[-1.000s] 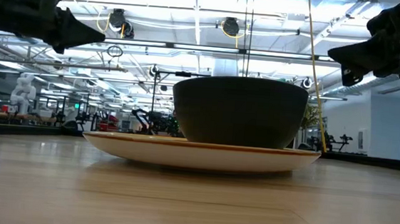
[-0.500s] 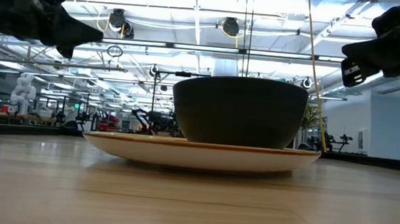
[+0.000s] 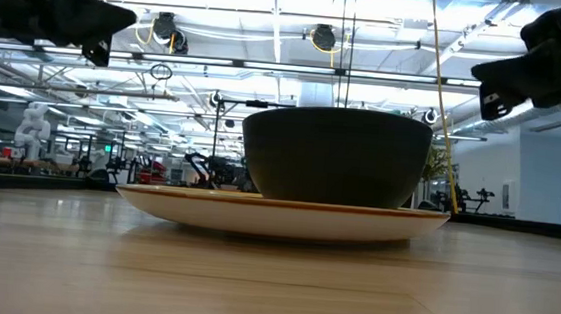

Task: Set table place
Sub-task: Return to Home Position

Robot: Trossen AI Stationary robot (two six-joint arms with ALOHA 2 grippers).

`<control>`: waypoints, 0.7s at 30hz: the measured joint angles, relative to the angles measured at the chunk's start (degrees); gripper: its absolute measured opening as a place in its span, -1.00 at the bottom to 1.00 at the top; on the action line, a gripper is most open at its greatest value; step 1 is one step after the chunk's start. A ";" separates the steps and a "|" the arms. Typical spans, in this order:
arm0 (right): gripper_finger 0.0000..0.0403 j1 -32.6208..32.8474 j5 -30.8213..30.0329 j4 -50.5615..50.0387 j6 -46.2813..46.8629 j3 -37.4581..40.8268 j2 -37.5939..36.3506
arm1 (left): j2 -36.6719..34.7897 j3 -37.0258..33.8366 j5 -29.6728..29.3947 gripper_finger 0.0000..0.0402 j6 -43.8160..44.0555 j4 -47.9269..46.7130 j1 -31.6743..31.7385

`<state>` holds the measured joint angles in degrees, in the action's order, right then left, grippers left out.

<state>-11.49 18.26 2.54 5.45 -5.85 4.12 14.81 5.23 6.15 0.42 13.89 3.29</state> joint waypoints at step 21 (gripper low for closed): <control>-1.00 7.21 -1.66 0.56 -4.34 0.20 0.00 | 0.15 0.00 -5.81 -0.96 -0.70 -0.30 -6.80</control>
<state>-4.27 16.60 3.10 1.12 -5.65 4.12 14.96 5.23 0.34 -0.27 13.59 -3.51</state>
